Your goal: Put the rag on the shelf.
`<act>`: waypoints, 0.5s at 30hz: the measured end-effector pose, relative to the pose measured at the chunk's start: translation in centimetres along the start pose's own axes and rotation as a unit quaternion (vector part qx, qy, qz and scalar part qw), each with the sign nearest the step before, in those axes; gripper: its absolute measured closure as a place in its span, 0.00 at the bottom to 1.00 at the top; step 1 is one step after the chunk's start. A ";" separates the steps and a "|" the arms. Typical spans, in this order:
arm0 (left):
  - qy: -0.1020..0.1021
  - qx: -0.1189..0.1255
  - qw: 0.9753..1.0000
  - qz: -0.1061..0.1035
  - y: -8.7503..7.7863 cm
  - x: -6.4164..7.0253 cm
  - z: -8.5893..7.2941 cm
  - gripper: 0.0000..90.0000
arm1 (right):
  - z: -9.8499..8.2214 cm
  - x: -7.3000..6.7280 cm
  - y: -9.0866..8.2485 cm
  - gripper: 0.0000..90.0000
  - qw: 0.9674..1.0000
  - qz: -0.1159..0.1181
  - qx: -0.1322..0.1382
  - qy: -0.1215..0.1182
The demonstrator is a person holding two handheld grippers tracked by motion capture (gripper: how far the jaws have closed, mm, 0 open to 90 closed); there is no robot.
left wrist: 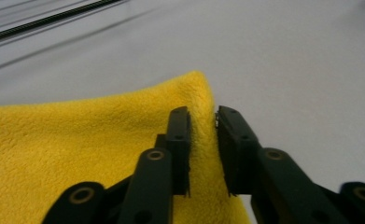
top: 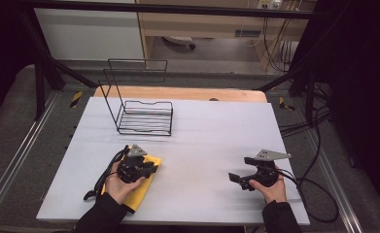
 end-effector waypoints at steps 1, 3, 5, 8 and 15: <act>0.004 0.001 1.000 -0.004 -0.2 -0.1 0.0 0.79 | 0.0 0.0 0.0 0.01 1.000 0.000 0.000 0.000; 0.010 0.015 1.000 0.001 -1.0 -0.5 0.1 0.65 | 0.1 -0.1 0.1 0.01 1.000 -0.003 0.000 -0.004; 0.012 0.031 0.999 0.001 -2.3 -1.2 0.3 0.57 | 0.2 -0.3 0.2 0.01 1.000 -0.005 -0.001 -0.008; 0.015 0.046 0.999 0.009 -4.8 -3.4 -0.2 0.47 | 0.6 -0.9 0.6 0.01 1.000 -0.006 0.000 -0.011; 0.006 0.031 0.999 0.034 -7.0 -7.7 -3.2 0.43 | 1.4 -2.3 1.8 0.01 1.000 -0.013 -0.003 -0.014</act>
Point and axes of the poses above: each handheld gripper's, and its own axes: y roughly forward along the jaws, z roughly out of its top, x roughly to its right, the point moved 2 cm from there along y, roughly forward along the jaws, and after that the axes turned 8 degrees about z, right-handed, at the moved point
